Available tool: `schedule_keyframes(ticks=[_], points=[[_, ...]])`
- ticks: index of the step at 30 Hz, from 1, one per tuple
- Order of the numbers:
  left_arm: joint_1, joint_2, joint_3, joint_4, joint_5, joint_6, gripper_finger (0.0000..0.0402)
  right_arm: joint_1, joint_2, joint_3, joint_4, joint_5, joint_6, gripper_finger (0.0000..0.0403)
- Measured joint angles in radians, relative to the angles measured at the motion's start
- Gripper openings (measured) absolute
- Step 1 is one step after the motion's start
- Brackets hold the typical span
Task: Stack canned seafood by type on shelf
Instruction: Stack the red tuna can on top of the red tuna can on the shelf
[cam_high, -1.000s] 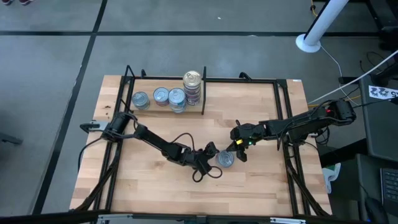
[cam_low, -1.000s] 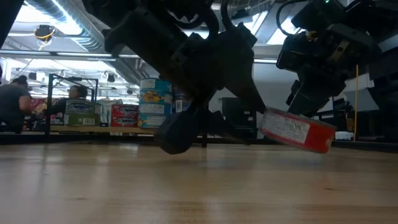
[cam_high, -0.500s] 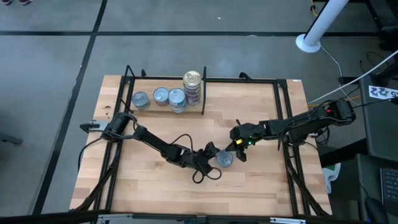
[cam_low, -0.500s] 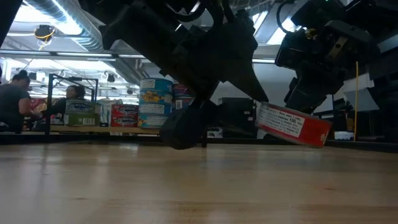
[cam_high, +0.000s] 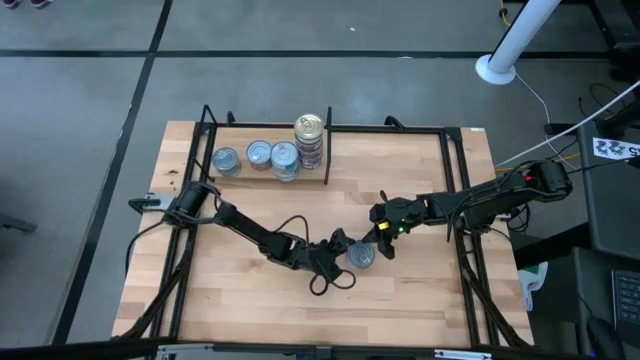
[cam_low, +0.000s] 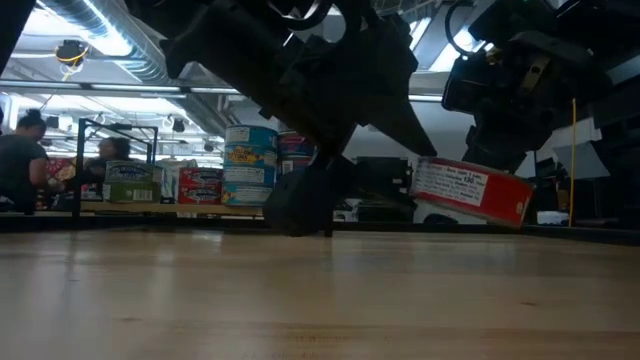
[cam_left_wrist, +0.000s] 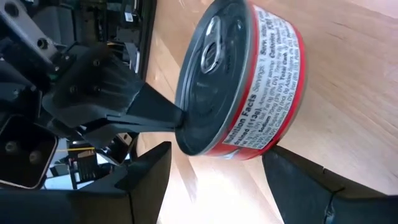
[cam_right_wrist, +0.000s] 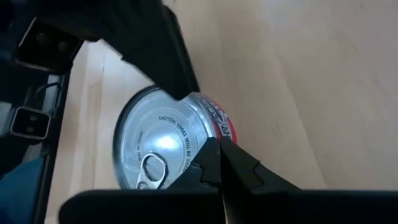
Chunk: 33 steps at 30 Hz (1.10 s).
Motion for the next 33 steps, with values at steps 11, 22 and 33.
schedule_keyframes(ticks=[11, 22, 33], points=[[-0.001, 0.000, 0.000, 0.015, -0.002, 0.064, 0.0250, 0.000, 0.000, 0.000, 0.008, 0.064, 0.089, 0.0000], [-0.001, 0.000, 0.000, 0.021, 0.000, 0.063, 0.0250, 0.000, 0.000, 0.000, 0.012, 0.111, 0.125, 0.0000], [-0.002, 0.000, 0.000, 0.014, 0.004, -0.019, 0.0141, 0.000, 0.000, 0.000, 0.007, 0.114, 0.125, 0.0013]])
